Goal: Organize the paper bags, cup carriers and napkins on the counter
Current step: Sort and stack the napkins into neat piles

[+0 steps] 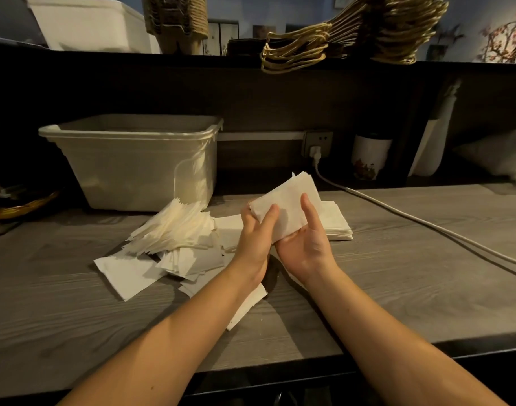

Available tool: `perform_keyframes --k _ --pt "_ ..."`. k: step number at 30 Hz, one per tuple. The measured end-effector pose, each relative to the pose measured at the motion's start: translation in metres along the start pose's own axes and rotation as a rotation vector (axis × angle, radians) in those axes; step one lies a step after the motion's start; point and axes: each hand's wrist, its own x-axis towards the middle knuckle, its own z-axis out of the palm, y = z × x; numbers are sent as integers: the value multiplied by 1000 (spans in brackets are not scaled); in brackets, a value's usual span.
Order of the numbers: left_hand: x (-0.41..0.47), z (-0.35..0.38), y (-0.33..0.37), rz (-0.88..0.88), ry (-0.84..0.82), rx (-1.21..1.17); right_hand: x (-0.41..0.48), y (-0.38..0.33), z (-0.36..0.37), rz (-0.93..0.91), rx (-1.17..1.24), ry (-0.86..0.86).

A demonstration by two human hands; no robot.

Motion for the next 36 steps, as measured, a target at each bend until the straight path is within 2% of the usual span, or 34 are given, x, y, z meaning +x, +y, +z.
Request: perform_keyframes --k 3,7,14,17,21,24,26,28,31,33,36 --pt "-3 5 3 66 -7 39 -2 2 2 30 60 -3" --pt "-6 7 4 79 -10 36 -7 1 5 48 24 38" --pt "-3 3 5 92 15 74 -3 3 5 -9 17 -3" --pt "-1 0 5 160 52 248 -1 1 2 -30 19 -44" --pt "4 -5 3 374 63 590 0 -6 0 -67 -49 -58" --pt "10 -16 10 504 32 786 1 -11 -3 -119 -94 28" --pt "17 -31 18 538 72 958 2 -15 -4 -135 -112 117" --pt "25 -48 21 429 102 1207 2 -19 -4 -120 -108 193" --pt "31 -66 17 139 -48 1545 2 -20 -1 -82 -120 291" --pt "30 -69 16 74 -141 1621 3 -19 -1 -70 -108 358" --pt "29 -68 18 79 -150 1632 3 -19 -1 -61 -111 402"
